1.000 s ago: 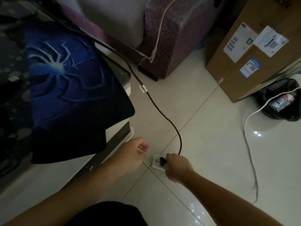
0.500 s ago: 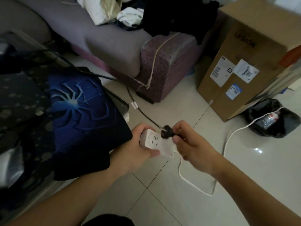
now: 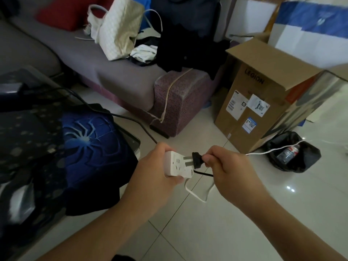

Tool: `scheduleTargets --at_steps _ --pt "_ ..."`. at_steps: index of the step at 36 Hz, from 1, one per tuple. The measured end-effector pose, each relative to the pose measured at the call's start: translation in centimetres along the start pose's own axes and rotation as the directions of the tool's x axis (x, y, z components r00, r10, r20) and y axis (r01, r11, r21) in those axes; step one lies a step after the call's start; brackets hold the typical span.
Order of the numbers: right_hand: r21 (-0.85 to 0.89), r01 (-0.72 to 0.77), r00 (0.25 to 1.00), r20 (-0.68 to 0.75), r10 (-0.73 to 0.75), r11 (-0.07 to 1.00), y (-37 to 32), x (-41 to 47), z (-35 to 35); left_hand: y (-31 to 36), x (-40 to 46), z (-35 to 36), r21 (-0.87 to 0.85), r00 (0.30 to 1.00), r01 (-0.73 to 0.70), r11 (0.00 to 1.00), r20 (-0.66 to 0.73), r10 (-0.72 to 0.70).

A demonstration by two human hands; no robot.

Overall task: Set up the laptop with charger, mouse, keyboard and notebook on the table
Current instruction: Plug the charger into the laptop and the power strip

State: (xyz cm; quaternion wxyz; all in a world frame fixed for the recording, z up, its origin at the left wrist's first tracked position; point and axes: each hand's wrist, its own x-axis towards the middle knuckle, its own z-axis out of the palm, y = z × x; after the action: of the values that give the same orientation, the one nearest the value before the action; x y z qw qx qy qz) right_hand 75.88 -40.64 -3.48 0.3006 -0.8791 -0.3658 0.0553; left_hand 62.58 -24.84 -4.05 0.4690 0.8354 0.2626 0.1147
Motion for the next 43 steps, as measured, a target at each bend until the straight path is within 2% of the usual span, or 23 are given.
scheduleTargets --at_steps 5,11,17,21,23,31,34,38,43 --pt "-0.025 0.025 0.997 -0.072 -0.027 0.999 -1.4 -1.3 1.4 0.0 -0.4 -0.4 -0.021 0.998 0.017 1.0 -0.055 -0.018" --pt "0.031 0.042 0.993 -0.109 -0.038 0.999 -1.7 -1.8 2.9 -0.6 -0.3 -0.6 0.012 0.998 0.055 0.998 -0.036 -0.055" --pt "-0.03 0.052 0.99 -0.131 -0.055 0.998 -1.9 -1.5 3.9 -1.0 -0.2 -0.6 0.042 0.999 0.035 0.999 -0.026 -0.034" --pt "-0.119 0.106 0.974 -0.188 -0.128 0.987 -2.6 -1.7 4.6 -1.2 -0.1 -0.5 0.061 0.998 0.048 0.997 -0.039 -0.045" --pt "-0.095 0.113 0.968 -0.214 -0.131 0.989 -2.8 -1.7 4.9 -1.4 -0.2 -0.6 0.048 0.998 0.057 0.997 -0.043 -0.055" --pt "-0.041 0.131 0.972 -0.193 -0.137 0.99 -3.1 -1.3 5.8 -2.1 -0.3 -0.7 0.009 0.994 0.085 0.996 -0.071 -0.084" --pt "0.03 0.126 0.972 -0.205 -0.117 0.992 -2.9 -0.9 5.6 -2.1 -0.4 -0.7 0.03 0.996 0.085 0.996 -0.044 -0.084" --pt "-0.041 0.167 0.973 -0.158 -0.171 0.985 -3.0 -0.6 5.2 -2.1 -0.6 -0.7 0.063 0.997 0.069 0.996 -0.025 -0.067" --pt "-0.046 0.121 0.976 -0.179 -0.127 0.992 -3.3 -1.7 6.1 -2.4 -0.8 -0.8 0.092 0.997 0.071 0.993 -0.028 -0.068"
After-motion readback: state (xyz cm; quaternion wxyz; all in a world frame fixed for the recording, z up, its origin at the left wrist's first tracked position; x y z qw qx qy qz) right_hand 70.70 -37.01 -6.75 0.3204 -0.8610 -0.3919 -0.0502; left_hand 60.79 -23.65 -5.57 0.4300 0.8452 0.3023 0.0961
